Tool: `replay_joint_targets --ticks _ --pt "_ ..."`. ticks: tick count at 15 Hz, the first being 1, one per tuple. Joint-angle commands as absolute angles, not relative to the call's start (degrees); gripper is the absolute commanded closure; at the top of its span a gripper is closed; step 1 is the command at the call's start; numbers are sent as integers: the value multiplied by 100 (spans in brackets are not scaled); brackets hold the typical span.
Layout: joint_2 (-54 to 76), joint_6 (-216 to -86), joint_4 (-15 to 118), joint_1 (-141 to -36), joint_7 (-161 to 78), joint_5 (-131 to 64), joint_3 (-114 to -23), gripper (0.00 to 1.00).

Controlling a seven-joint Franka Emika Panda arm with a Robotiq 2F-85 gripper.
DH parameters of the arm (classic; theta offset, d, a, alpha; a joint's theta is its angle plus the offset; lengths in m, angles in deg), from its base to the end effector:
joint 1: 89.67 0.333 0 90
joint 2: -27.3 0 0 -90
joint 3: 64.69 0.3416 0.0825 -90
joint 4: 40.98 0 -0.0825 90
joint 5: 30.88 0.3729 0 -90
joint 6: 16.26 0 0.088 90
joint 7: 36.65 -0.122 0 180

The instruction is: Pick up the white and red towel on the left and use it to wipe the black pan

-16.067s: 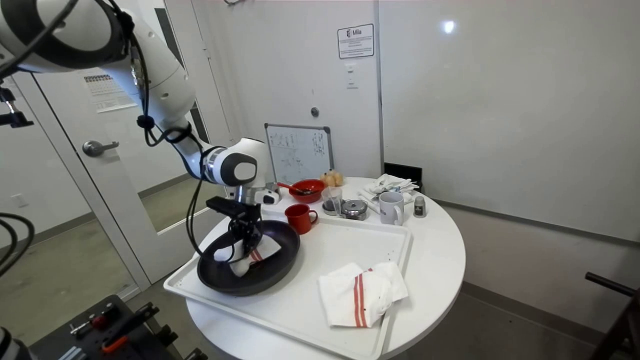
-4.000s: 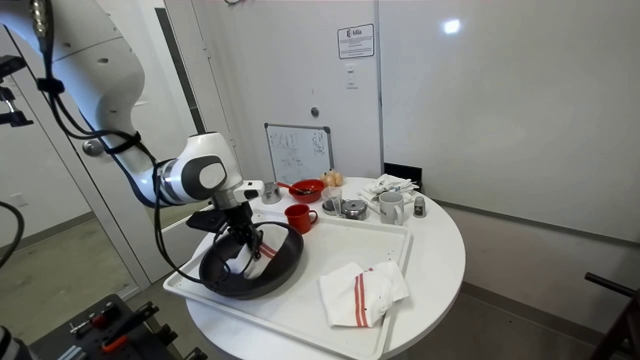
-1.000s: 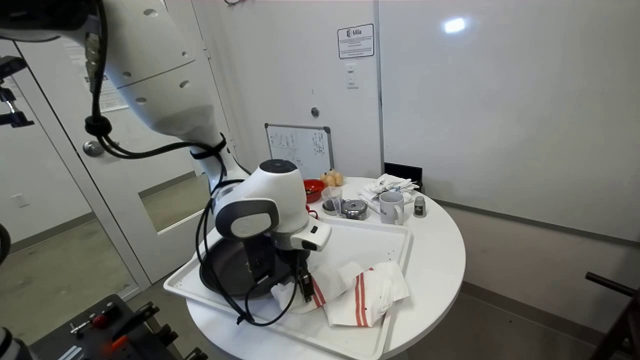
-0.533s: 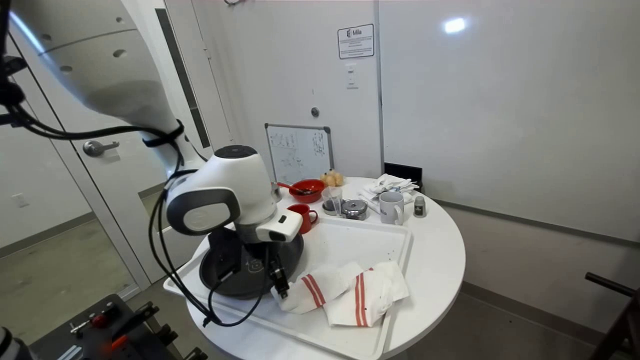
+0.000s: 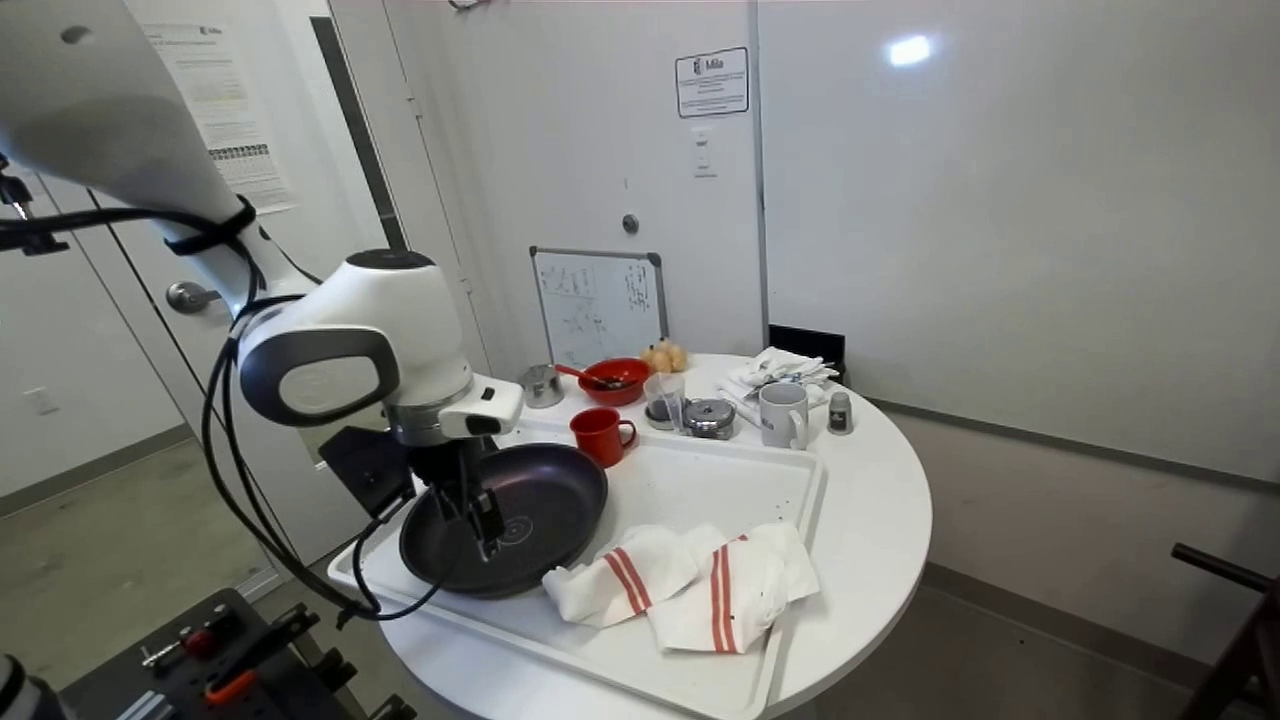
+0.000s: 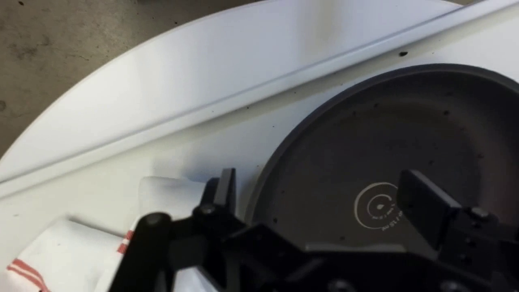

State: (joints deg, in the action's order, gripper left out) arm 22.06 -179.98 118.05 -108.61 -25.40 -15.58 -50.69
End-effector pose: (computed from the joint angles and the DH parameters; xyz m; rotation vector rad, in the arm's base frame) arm 0.3770 -0.0435 0.2065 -3.0372 0.2245 -0.0060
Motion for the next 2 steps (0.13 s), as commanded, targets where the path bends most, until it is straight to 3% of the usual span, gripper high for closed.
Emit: replay_joint_targets --ticks 1,2 --pt "2292 -17855 11770 -10262 -2355 -1376 -5596 0" --pt "2346 -17794 11771 -10199 -2303 -1352 -5635 0"
